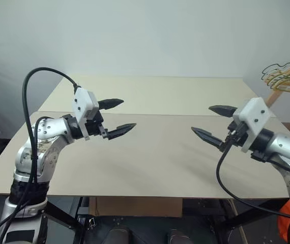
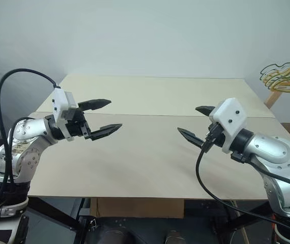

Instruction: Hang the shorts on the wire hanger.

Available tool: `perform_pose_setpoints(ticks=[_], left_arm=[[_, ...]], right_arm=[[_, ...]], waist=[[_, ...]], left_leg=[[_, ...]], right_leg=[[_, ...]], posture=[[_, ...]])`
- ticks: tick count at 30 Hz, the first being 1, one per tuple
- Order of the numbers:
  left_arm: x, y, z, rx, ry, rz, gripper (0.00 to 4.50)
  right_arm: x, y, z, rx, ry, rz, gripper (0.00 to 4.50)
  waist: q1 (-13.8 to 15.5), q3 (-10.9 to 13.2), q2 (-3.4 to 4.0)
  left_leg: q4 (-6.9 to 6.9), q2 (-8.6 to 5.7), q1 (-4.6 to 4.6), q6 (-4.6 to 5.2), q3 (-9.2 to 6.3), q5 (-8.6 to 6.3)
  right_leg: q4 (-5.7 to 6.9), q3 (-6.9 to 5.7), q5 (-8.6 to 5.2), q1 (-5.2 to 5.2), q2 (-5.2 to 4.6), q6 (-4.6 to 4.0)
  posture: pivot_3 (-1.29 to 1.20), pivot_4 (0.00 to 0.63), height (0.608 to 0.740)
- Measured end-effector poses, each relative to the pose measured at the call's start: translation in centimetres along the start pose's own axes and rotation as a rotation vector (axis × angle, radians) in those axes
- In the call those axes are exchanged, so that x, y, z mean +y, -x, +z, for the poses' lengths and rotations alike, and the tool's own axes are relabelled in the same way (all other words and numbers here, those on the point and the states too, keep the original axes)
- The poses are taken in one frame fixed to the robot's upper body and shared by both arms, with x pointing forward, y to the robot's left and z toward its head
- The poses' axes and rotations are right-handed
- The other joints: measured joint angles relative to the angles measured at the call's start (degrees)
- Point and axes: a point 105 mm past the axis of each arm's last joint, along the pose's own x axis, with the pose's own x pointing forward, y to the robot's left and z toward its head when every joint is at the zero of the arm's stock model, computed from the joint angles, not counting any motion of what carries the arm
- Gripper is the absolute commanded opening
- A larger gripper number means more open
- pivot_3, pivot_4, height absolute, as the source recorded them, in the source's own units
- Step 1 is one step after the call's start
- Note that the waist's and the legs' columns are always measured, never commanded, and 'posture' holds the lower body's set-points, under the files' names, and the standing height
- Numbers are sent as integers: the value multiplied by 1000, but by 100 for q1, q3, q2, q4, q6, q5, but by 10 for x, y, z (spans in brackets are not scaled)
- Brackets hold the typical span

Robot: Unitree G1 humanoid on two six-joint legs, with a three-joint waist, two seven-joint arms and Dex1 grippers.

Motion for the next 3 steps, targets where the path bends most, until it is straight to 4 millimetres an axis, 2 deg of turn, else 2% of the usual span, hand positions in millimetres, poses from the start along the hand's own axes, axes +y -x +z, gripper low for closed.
perform_pose_setpoints(ticks=[3], left_arm=[[-1, 1, -2, 16, 8, -1, 4500]], right_arm=[[0, 0, -1, 1, 4, -1, 4443]], waist=[[33, -4, -6]], left_leg=[[4, -1, -41, 0, 4, 1]], right_leg=[[9, -7, 23, -44, 5, 19]], posture=[[245, 0, 740]])
